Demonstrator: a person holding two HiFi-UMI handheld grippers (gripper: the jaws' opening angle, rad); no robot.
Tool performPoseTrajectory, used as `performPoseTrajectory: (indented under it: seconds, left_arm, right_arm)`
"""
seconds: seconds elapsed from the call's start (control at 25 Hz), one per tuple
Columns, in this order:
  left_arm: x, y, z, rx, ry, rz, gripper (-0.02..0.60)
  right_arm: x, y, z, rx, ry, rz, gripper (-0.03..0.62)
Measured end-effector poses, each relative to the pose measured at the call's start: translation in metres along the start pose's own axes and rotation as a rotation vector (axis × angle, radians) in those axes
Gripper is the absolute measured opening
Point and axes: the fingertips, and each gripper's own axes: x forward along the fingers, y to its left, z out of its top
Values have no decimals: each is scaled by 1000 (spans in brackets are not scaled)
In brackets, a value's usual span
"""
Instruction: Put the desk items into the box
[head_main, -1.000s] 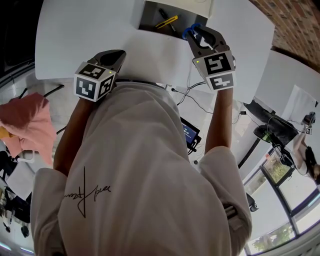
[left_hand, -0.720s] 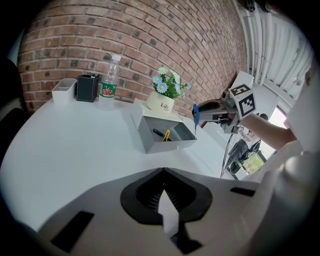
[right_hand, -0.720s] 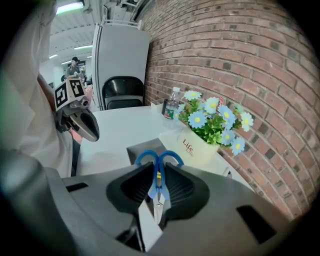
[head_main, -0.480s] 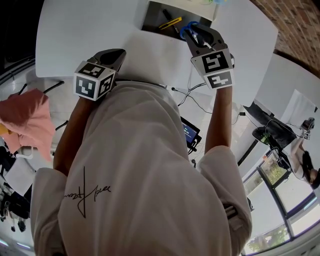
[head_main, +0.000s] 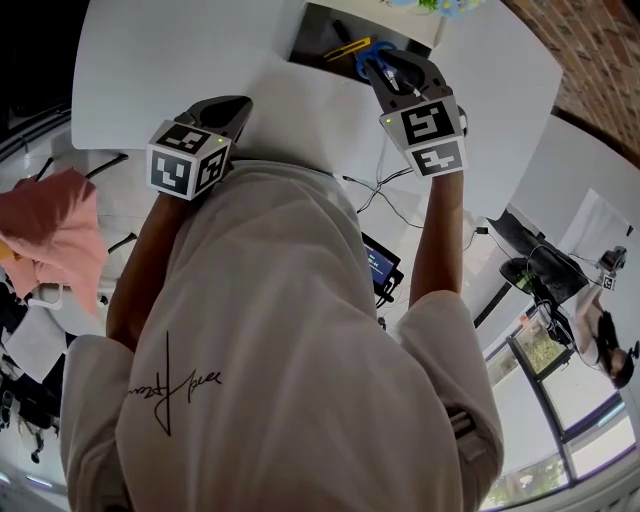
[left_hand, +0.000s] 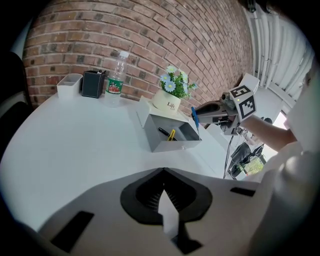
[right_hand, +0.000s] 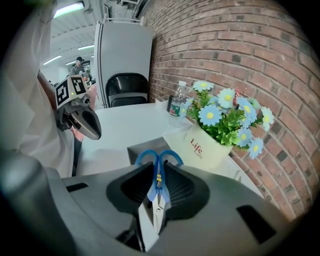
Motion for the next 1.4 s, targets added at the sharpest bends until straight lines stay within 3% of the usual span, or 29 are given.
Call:
performPoseTrajectory:
  seconds: [1.4]
  left_arm:
    - [7, 9, -1, -48, 16, 11, 5]
  right_arm:
    - [34, 4, -11, 17, 76, 82, 97]
